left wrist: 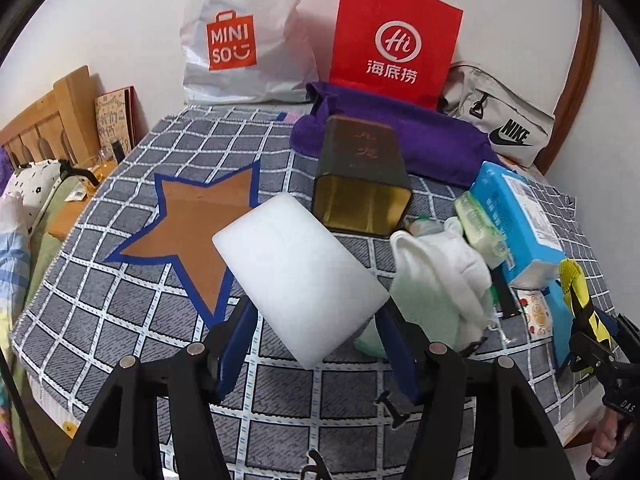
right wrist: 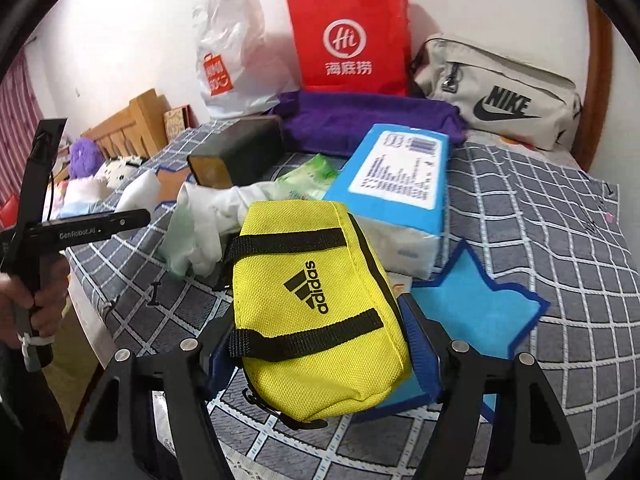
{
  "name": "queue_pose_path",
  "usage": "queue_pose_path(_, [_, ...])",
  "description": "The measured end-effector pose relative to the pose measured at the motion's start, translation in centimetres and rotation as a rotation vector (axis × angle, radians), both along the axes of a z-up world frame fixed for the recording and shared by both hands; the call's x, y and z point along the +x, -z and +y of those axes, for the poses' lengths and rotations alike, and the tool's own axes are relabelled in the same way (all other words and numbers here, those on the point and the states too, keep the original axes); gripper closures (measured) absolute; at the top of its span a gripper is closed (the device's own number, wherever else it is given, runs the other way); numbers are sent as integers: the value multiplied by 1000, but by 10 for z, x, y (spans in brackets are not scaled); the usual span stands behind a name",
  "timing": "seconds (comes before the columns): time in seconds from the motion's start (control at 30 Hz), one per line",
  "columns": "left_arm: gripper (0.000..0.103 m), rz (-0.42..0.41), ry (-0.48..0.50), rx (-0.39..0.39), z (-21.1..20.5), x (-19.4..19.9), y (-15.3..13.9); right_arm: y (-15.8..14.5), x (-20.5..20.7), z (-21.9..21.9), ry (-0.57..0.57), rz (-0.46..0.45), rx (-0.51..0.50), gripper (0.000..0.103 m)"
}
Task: Organize soft objects
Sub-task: 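Lift and carry the pouch and foam block toward the purple towel with both grippers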
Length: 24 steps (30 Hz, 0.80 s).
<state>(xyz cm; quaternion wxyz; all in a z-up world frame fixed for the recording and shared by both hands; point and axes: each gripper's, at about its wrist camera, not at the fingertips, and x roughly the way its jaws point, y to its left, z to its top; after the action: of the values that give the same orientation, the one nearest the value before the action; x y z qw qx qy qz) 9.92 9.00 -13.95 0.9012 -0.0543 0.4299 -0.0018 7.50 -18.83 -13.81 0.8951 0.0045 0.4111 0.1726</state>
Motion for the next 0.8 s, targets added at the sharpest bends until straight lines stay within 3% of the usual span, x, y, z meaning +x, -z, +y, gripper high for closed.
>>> queue_pose_path(0.43, [44,-57,23,25,-19,0,-44,-28,6,-18,79,-18,-33,31])
queue_pose_path(0.8, [44,-86,29,30,-26,22,-71,-55,34,-27,112,-39,-16,31])
